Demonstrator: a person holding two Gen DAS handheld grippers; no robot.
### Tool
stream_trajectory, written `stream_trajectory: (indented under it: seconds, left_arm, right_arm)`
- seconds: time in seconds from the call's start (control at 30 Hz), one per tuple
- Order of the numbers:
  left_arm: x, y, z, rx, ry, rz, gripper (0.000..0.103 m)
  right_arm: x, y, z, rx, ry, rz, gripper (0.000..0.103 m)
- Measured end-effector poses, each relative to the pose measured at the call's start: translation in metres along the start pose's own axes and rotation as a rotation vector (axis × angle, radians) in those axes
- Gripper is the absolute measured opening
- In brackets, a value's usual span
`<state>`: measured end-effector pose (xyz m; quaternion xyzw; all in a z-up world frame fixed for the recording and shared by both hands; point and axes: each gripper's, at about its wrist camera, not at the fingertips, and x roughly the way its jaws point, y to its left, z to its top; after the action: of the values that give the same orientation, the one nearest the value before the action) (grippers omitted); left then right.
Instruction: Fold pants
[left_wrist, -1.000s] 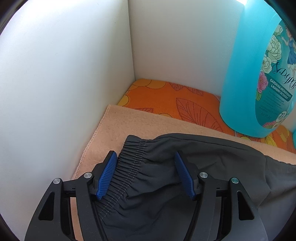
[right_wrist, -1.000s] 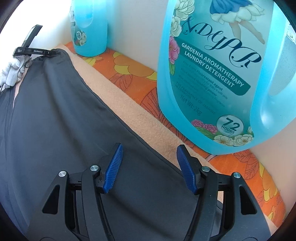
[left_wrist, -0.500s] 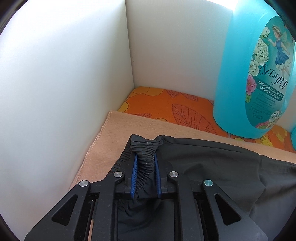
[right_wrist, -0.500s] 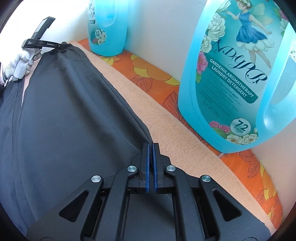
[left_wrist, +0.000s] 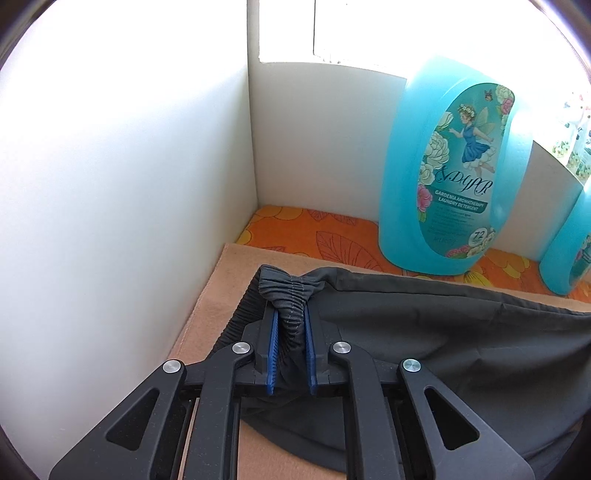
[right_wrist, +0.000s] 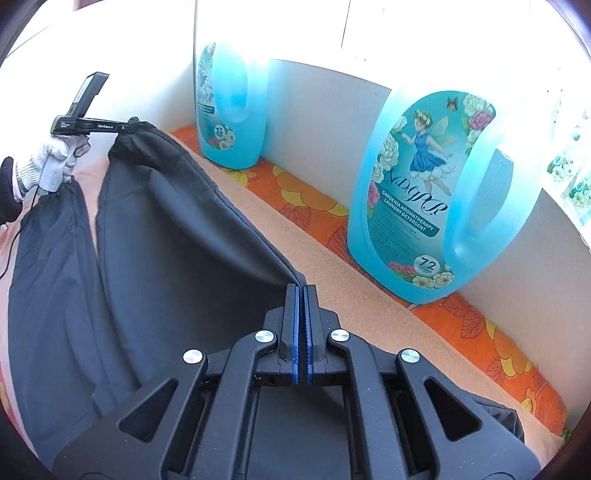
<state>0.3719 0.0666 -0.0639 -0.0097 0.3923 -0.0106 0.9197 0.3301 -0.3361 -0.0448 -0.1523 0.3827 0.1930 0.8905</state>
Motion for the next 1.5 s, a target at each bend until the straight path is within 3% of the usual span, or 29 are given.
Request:
stream_trajectory:
  seconds: [0.33,0.6,0.87,1.1,1.17,1.3,1.5]
  left_arm:
    - [-0.063,0.030,-0.032,-0.047,-0.067,-0.061,0.009]
    - [-0.118,0.050,-0.096,-0.052,-0.090,-0.099,0.009]
    - [-0.137,0.055,-0.161,-0.048,-0.043,-0.140,0.009]
    - [-0.154,0.069,-0.205,-0.045,0.022,-0.140,0.015]
    - [-0.160,0.076,-0.210,-0.076,0.030,-0.161,0.016]
    - [-0.169,0.081,-0.219,-0.078,0.042,-0.161,0.031]
    - [-0.184,0.086,-0.222,-0.178,0.062,-0.232,0.031]
  right_arm:
    - [-0.091,0.062,-0.026,-0.032,-0.034,0.027,0.003]
    - [-0.140,0.122,-0.075,-0.008,-0.016,0.079,0.003]
    - [-0.139,0.161,-0.135,0.016,0.073,0.106,0.003]
    - [-0.139,0.171,-0.154,0.012,0.121,0.095,0.003]
    - [-0.139,0.174,-0.157,0.006,0.123,0.090,0.003]
    - [-0.139,0.177,-0.159,0.006,0.124,0.085,0.003]
    - [-0.140,0.178,-0.162,0.013,0.119,0.081,0.003]
